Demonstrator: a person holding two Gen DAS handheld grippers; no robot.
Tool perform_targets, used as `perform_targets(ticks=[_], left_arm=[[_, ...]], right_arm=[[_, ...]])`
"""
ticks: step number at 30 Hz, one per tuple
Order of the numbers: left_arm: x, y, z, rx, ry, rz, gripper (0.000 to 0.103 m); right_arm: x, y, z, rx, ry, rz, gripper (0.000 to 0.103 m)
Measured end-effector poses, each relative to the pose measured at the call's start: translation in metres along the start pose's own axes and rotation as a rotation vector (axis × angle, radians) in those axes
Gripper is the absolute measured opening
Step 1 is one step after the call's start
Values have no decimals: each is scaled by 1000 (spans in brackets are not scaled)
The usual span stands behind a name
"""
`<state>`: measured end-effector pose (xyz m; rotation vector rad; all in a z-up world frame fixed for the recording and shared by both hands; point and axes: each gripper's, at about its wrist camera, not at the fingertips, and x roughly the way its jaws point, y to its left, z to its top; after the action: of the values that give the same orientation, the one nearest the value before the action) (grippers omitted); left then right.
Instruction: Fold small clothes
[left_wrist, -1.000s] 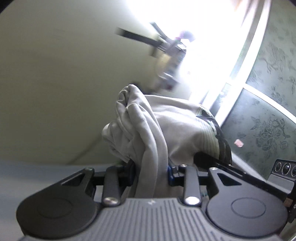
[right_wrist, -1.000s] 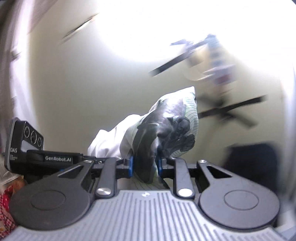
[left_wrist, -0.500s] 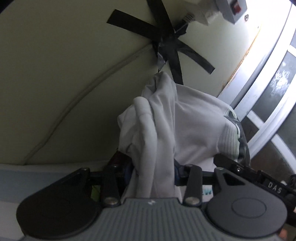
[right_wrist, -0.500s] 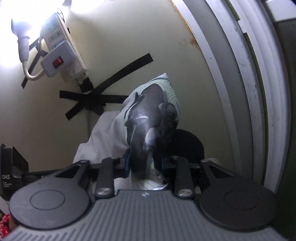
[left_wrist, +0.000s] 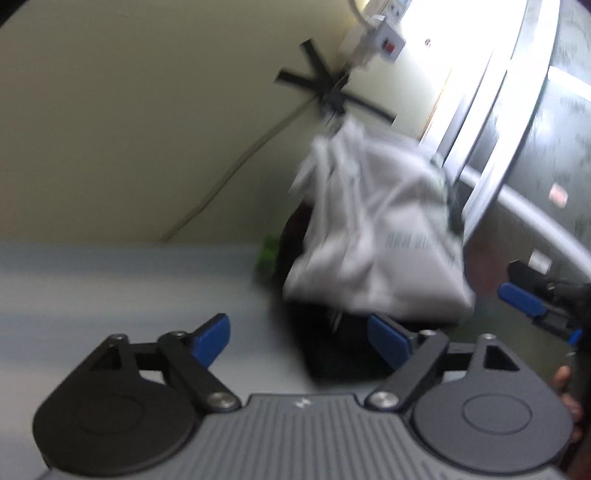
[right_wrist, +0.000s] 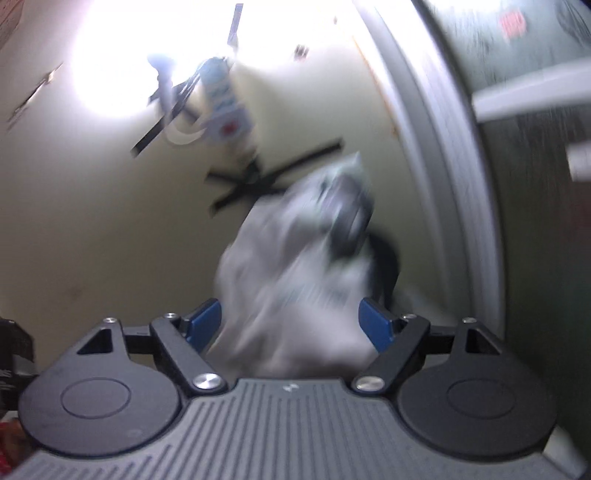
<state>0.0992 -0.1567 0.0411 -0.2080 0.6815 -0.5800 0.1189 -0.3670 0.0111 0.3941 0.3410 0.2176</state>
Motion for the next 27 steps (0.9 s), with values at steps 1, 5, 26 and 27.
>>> perform_targets(ticks=[1, 5, 26, 27], left_arm=[[-10, 4, -13, -6, 11, 18, 91], [-41, 11, -47, 50, 44, 109, 96], [-96, 8, -104, 254, -24, 350, 103], [-96, 9, -106, 265, -23, 364, 103]], right_arm=[[-4, 7, -8, 11, 31, 16, 84], [-28, 39, -32, 29, 131, 60, 84], [-58, 138, -152, 100, 111, -300, 96], [-53, 141, -155, 97, 115, -316, 96]])
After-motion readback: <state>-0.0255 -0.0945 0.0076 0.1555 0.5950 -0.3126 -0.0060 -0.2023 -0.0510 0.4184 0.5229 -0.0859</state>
